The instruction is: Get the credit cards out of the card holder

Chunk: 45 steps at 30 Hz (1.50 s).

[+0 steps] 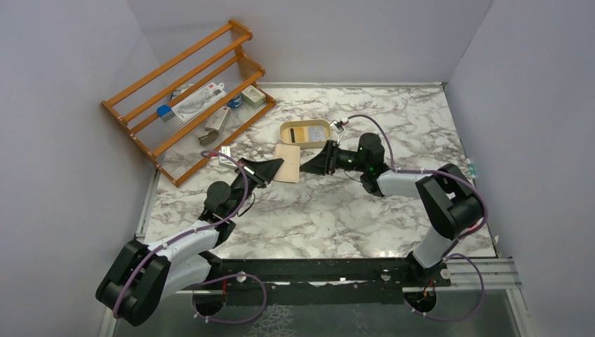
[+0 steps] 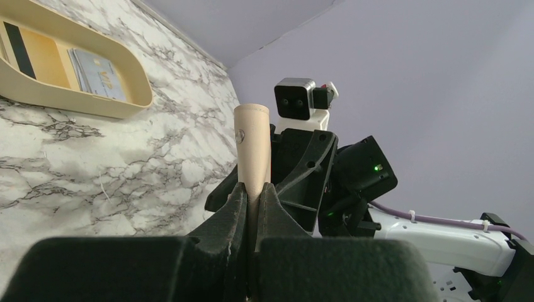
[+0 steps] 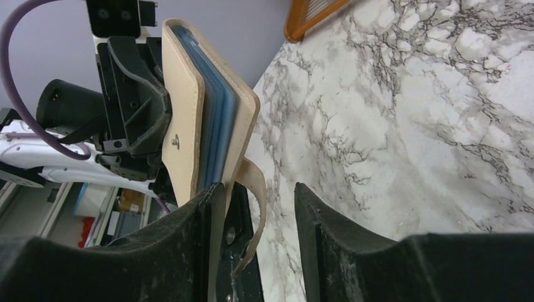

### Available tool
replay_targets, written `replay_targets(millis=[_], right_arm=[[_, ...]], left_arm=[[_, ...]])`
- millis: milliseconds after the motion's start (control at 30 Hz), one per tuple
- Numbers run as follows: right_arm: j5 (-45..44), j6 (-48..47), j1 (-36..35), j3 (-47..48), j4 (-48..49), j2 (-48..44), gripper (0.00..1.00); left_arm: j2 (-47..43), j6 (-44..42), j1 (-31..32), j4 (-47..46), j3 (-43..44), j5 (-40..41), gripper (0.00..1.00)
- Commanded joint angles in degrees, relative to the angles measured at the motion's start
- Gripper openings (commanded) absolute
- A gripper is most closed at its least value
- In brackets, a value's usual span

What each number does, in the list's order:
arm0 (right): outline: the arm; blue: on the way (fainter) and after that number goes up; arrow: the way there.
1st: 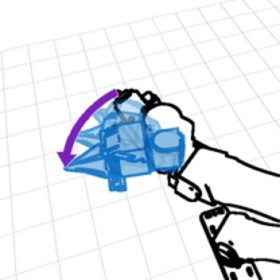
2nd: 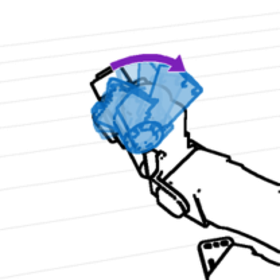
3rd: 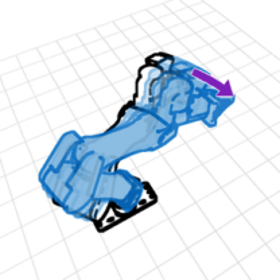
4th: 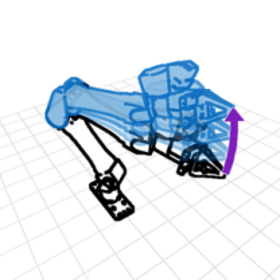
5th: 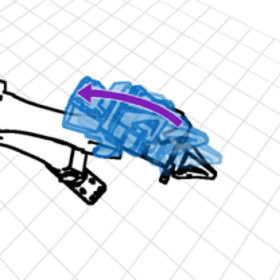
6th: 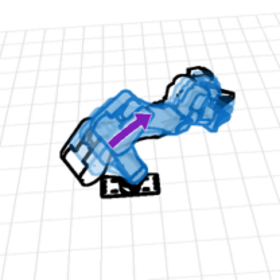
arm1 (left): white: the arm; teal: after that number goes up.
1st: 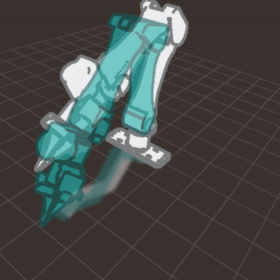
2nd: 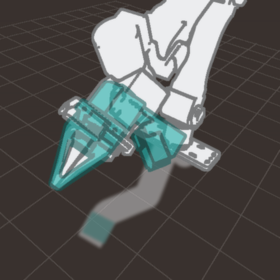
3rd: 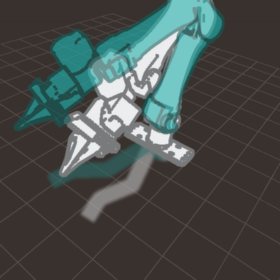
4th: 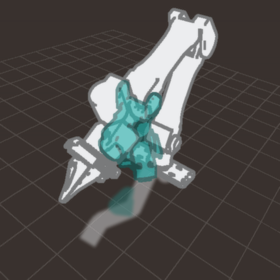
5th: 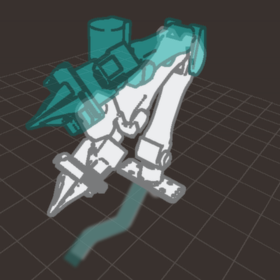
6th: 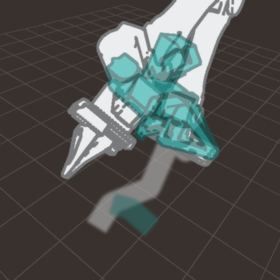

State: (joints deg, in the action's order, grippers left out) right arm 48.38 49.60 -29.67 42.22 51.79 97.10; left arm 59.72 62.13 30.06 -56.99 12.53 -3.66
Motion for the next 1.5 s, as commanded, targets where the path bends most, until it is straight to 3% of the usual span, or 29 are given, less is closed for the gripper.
replay_targets(millis=[0,167,267,400,533,600,667,833,900,1100,1467], right_arm=[[1.7,-0.5,-1.2,3.4,1.4,1.2,0.49],[2.0,-0.4,-1.9,4.1,1.4,1.9,0.48],[2.2,0.1,-2.1,4.1,2.1,2.3,0.42],[2.5,0.3,-2.2,3.8,2.5,2.3,0.27],[2.8,0.2,-2.2,3.5,2.1,1.9,0.02],[2.9,-0.4,-2.1,3.2,1.2,1.1,0.01],[2.7,-1.7,-2.2,3.0,-0.9,-0.4,0.01],[1.4,-6.6,-2.1,3.6,-10.9,-4.9,0.01],[1.1,-9.2,-2.1,4.4,-16.3,-6.7,0.01],[-1.4,-16.5,-2.1,6.7,-33.6,-11.7,0.01],[4.6,-18.7,-2.1,4.8,-37.4,-12.9,0.01]], left_arm=[[-0.1,0.4,-0.3,-4.0,1.4,-1.4,0.0],[-0.2,0.4,-0.2,-4.0,1.4,-1.2,0.0],[-0.4,0.4,-0.3,-4.0,1.2,-1.1,0.0],[-0.5,0.4,-0.3,-4.0,0.9,-0.9,0.0],[-0.6,0.5,-0.3,-4.0,0.3,-0.3,0.0],[-0.7,0.7,-0.3,-3.9,-0.4,0.1,0.01],[-0.7,1.0,-0.3,-3.9,-1.3,0.5,0.17],[-0.5,2.1,-0.3,-3.9,-4.6,1.4,0.81],[-0.4,2.4,-0.3,-3.7,-5.5,1.7,0.95],[2.3,3.2,-0.3,-3.4,-6.3,0.6,0.99],[12.5,3.7,-0.1,-10.8,-6.2,-2.4,0.99]])
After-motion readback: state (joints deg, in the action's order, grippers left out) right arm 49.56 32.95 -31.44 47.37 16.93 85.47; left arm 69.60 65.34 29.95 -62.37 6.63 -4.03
